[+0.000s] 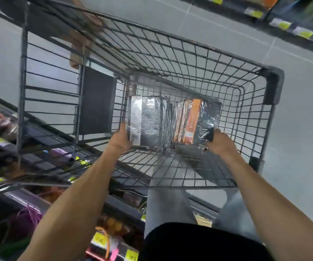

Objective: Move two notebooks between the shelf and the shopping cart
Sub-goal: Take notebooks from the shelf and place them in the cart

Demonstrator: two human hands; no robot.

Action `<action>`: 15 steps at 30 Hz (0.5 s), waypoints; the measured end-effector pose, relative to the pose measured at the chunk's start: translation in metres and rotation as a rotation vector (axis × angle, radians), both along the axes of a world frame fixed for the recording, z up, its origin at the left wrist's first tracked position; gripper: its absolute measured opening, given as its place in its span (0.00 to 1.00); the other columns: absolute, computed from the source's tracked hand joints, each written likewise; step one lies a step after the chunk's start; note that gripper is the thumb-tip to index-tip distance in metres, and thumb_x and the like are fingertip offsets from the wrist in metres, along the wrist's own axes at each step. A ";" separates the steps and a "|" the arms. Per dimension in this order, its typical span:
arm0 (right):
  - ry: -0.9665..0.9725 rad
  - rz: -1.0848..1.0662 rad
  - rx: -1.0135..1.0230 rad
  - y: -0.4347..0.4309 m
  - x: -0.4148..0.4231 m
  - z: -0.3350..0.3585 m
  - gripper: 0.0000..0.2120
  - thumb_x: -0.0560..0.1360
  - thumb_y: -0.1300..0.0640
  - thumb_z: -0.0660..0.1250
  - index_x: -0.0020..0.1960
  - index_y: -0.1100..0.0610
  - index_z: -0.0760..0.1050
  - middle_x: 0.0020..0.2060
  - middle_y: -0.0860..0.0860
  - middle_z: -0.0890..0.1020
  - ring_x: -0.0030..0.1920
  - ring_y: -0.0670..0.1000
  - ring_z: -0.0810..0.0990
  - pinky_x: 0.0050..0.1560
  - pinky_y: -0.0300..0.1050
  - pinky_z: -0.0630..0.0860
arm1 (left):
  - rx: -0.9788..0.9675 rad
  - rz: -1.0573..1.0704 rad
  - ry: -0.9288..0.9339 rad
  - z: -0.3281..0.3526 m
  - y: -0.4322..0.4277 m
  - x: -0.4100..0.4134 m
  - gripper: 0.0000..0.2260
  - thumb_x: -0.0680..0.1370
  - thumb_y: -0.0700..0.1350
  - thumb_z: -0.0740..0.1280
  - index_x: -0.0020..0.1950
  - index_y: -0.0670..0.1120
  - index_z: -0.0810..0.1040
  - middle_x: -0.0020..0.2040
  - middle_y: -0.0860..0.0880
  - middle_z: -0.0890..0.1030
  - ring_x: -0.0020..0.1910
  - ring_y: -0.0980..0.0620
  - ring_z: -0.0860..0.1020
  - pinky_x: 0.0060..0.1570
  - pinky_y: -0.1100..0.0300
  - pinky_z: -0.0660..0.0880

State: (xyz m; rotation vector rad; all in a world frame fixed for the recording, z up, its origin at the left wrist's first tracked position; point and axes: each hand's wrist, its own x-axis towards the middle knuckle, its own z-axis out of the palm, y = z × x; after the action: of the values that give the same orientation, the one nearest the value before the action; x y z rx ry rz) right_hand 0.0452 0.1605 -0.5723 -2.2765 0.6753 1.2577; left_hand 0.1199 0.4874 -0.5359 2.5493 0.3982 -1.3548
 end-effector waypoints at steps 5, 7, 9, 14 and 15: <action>0.073 -0.235 0.017 0.004 -0.013 -0.022 0.36 0.76 0.46 0.72 0.73 0.64 0.61 0.64 0.63 0.78 0.62 0.63 0.78 0.61 0.51 0.75 | -0.041 0.142 0.104 -0.031 0.012 0.002 0.46 0.74 0.36 0.74 0.81 0.47 0.45 0.73 0.33 0.67 0.74 0.33 0.64 0.73 0.40 0.61; 0.053 -0.292 -0.011 0.007 -0.015 -0.027 0.37 0.75 0.45 0.73 0.73 0.64 0.61 0.62 0.63 0.79 0.60 0.63 0.79 0.59 0.51 0.77 | -0.070 0.195 0.127 -0.047 0.016 -0.002 0.46 0.73 0.37 0.75 0.80 0.48 0.47 0.73 0.34 0.69 0.73 0.33 0.66 0.74 0.40 0.60; 0.003 -0.311 -0.033 0.011 -0.018 -0.032 0.35 0.72 0.45 0.74 0.68 0.62 0.64 0.58 0.61 0.80 0.58 0.63 0.80 0.59 0.54 0.79 | -0.075 0.219 0.136 -0.062 0.020 -0.005 0.42 0.73 0.42 0.76 0.77 0.50 0.52 0.70 0.36 0.72 0.71 0.33 0.70 0.72 0.38 0.64; -0.049 -0.430 -0.063 0.016 -0.025 -0.046 0.30 0.70 0.45 0.76 0.62 0.56 0.65 0.51 0.54 0.81 0.51 0.58 0.82 0.55 0.54 0.80 | -0.041 0.223 0.106 -0.077 0.019 -0.006 0.37 0.73 0.44 0.77 0.74 0.45 0.58 0.69 0.38 0.74 0.69 0.35 0.72 0.71 0.41 0.67; -0.055 -0.422 -0.068 0.016 -0.025 -0.048 0.29 0.72 0.46 0.75 0.62 0.58 0.65 0.50 0.55 0.81 0.49 0.57 0.80 0.53 0.51 0.79 | -0.038 0.220 0.107 -0.079 0.020 -0.006 0.36 0.73 0.44 0.77 0.73 0.43 0.60 0.68 0.38 0.75 0.69 0.36 0.72 0.71 0.43 0.67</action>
State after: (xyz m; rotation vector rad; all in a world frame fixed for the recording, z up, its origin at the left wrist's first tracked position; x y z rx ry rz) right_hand 0.0204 0.1769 -0.6204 -2.0637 1.1213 0.9787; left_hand 0.1137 0.5072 -0.6145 2.3286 0.6450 -1.4041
